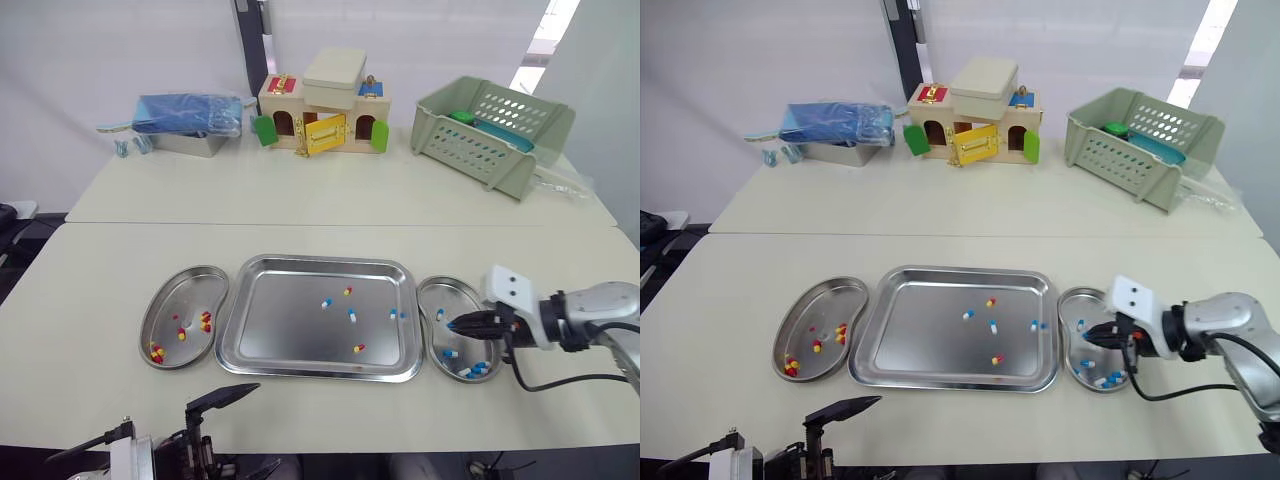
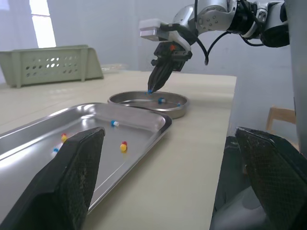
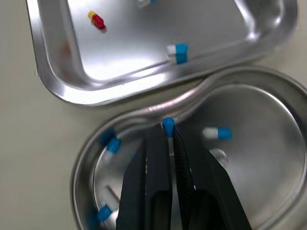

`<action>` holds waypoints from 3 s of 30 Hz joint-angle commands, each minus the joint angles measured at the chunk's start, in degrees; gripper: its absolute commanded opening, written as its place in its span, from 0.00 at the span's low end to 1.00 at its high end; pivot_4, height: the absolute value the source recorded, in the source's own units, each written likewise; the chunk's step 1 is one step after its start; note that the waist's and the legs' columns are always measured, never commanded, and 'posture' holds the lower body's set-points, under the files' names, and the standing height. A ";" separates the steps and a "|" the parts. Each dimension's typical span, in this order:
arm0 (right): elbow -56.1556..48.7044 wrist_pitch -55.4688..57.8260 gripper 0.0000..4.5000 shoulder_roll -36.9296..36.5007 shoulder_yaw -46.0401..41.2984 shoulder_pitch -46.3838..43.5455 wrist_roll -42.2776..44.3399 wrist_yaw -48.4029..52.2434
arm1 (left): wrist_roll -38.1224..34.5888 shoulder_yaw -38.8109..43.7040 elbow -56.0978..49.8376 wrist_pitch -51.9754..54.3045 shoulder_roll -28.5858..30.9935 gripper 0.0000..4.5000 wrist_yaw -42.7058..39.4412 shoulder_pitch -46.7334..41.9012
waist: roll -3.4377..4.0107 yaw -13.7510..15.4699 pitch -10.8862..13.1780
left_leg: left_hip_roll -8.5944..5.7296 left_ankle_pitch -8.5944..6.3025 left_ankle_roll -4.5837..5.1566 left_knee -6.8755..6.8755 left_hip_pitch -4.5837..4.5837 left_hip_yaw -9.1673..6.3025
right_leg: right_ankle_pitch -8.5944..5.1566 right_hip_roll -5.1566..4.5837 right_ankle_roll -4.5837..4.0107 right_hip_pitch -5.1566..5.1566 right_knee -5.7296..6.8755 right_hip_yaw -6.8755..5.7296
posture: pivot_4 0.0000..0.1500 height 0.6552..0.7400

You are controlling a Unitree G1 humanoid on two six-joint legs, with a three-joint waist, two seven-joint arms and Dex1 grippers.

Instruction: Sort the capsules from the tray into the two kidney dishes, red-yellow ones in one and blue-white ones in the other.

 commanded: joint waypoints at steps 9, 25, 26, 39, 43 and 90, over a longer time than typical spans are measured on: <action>1.84 -3.70 0.00 -1.97 -2.71 2.99 0.39 -1.44 | -1.14 -0.88 -0.83 -0.62 0.92 1.00 -0.12 0.02 | 0.01 0.19 0.00 | 0.00 0.00 0.00 0.03 -0.02 0.00 | 0.01 0.01 0.00 0.02 -0.02 0.00 | 1.00 1.00; 4.52 -6.53 0.97 -2.32 -3.02 3.55 0.90 -0.70 | 0.28 -1.46 -0.97 -1.06 0.67 1.00 2.11 0.44 | 0.01 0.26 0.00 | 0.00 0.00 0.00 0.05 -0.02 0.00 | 0.02 0.00 0.01 0.05 -0.02 0.00 | 1.00 1.00; 4.92 -6.96 0.99 -2.32 -3.36 3.78 1.09 -0.44 | 0.51 -1.34 -0.77 -1.08 0.63 1.00 2.51 0.03 | 0.01 0.27 0.00 | 0.00 0.00 0.00 0.05 -0.02 0.00 | 0.02 0.00 0.01 0.04 -0.02 0.00 | 1.00 1.00; 16.14 -20.28 0.99 -1.85 -17.13 11.47 6.13 7.41 | -1.58 11.97 -5.24 16.80 11.73 1.00 21.26 -4.44 | 0.00 0.46 0.00 | 0.00 0.00 0.01 0.10 0.01 -0.04 | 0.04 0.00 0.05 0.15 -0.04 -0.04 | 1.00 1.00; 21.86 -23.46 0.99 -2.85 -19.55 12.31 5.75 9.18 | -3.72 20.88 -3.44 28.50 20.41 1.00 22.93 -1.96 | 0.04 0.15 0.02 | 0.00 0.00 0.01 0.07 0.06 0.00 | 0.04 -0.01 0.05 0.15 -0.02 -0.02 | 1.00 1.00; 3.87 -7.01 0.99 1.24 0.55 -13.06 11.93 6.25 | 0.66 22.28 -4.59 20.91 -0.22 1.00 6.80 1.64 | 0.15 -0.14 0.05 | 0.02 0.01 -0.01 0.11 0.00 0.18 | 0.12 -0.10 0.16 0.04 -0.04 0.13 | 1.00 1.00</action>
